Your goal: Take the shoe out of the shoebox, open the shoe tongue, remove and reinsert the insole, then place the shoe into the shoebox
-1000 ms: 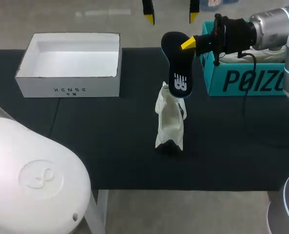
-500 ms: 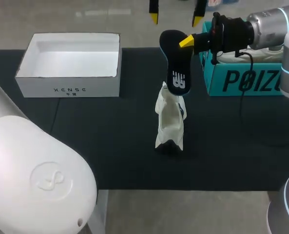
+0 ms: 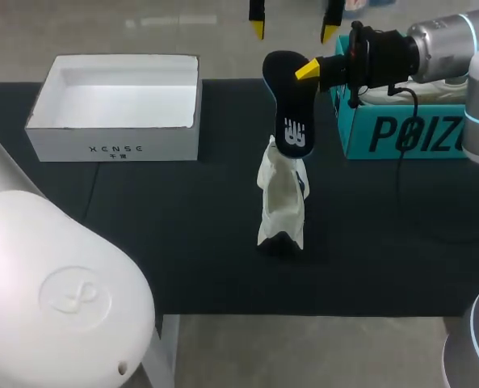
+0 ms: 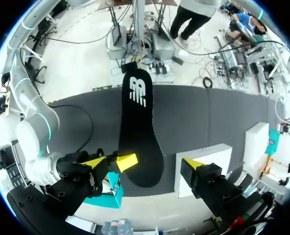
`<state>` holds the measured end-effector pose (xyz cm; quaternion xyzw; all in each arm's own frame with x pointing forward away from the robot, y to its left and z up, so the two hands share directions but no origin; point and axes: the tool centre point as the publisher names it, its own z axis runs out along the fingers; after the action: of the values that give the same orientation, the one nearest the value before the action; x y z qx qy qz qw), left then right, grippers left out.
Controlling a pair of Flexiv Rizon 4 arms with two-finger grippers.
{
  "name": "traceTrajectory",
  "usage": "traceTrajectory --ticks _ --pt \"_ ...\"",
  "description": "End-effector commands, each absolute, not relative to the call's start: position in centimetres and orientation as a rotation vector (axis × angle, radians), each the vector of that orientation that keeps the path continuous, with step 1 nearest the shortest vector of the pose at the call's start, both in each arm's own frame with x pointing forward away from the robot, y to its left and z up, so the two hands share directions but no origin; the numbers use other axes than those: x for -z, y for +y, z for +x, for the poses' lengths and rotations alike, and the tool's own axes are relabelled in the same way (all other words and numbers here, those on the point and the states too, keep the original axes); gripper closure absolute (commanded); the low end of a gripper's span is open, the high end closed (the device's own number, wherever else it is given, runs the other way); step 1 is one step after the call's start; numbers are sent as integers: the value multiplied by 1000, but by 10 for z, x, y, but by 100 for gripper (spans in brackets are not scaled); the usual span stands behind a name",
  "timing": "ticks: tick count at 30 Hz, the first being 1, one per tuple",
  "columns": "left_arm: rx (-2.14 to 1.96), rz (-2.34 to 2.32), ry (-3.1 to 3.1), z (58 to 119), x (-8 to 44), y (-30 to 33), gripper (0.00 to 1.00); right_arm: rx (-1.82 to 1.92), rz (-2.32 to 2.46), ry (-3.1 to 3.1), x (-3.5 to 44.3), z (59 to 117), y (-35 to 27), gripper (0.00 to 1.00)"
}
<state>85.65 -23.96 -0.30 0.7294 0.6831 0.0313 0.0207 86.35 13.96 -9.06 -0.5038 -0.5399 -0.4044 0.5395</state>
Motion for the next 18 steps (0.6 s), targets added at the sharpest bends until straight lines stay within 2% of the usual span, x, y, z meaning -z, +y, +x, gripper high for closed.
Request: traceTrajectory --ticks 1,18 --pt "-20 2221 2067 857 7 -231 0 964 -1199 -1281 92 864 141 100" --pt "487 1682 1468 855 1 -173 0 955 -1207 -1271 93 864 142 100"
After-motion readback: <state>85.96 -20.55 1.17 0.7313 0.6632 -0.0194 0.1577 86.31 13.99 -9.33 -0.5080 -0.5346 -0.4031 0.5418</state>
